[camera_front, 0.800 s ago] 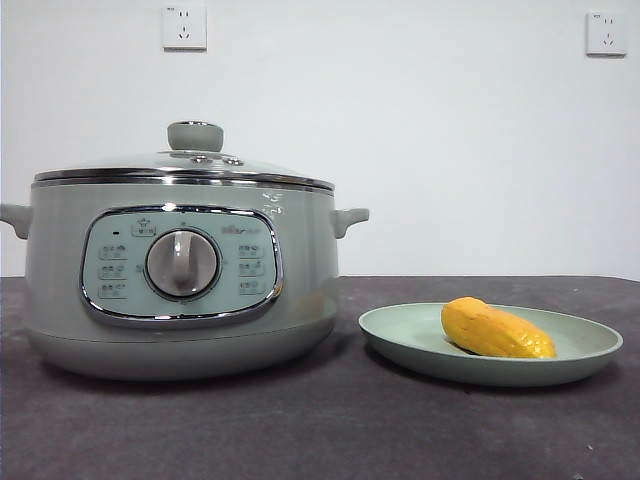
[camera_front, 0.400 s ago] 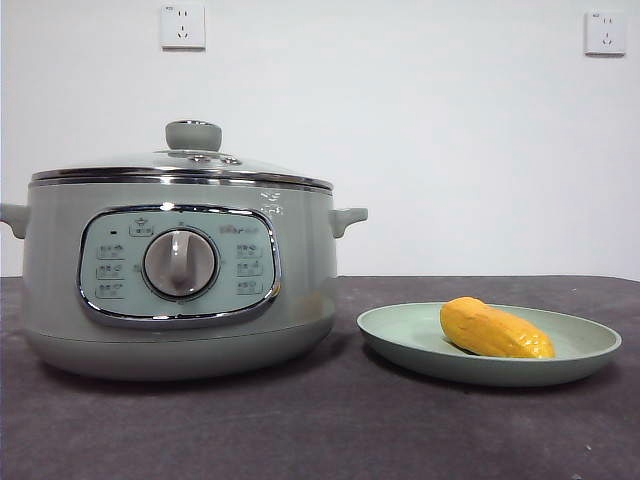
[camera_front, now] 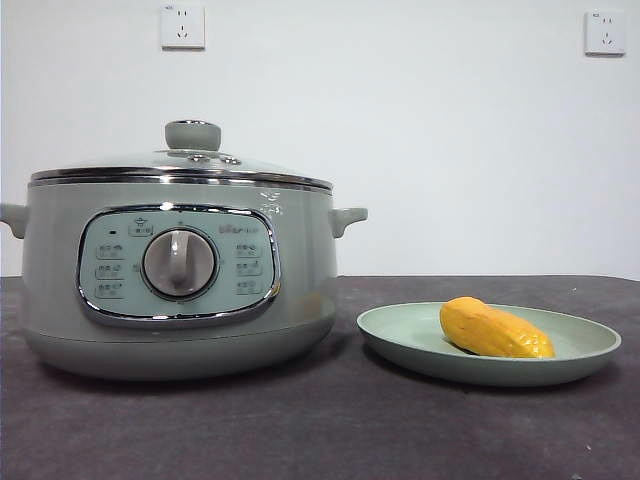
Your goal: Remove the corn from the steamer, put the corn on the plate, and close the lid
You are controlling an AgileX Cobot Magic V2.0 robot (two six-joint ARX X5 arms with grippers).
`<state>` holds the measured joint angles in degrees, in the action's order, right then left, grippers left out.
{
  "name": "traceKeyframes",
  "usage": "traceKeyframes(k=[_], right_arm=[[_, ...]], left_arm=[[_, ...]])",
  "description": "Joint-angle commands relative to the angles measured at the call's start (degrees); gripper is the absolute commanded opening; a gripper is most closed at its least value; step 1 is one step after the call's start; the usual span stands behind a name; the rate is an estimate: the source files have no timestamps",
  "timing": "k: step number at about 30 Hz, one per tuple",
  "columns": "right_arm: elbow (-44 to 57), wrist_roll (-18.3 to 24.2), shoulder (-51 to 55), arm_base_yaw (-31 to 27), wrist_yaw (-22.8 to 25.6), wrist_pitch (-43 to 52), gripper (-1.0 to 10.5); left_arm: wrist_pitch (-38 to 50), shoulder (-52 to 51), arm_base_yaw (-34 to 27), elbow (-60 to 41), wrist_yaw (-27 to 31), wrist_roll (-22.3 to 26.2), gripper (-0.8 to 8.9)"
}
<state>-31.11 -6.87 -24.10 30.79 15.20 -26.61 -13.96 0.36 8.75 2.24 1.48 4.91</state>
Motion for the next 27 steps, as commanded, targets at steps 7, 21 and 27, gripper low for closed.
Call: traceKeyframes(k=[7, 21, 27], right_arm=[[0.31, -0.35, 0.07, 0.04, 0.15, 0.28, 0.0], [0.31, 1.18, 0.11, 0.04, 0.22, 0.15, 0.0], [3.19, 6.82, 7.02, -5.01, -0.94, -1.36, 0.0]], left_arm=[[0.24, -0.17, -0.20, -0.85, -0.15, -0.22, -0.02], [0.24, -0.17, -0.20, -0.85, -0.15, -0.22, -0.02], [0.22, -0.17, -0.20, -0.85, -0.15, -0.22, -0.02]])
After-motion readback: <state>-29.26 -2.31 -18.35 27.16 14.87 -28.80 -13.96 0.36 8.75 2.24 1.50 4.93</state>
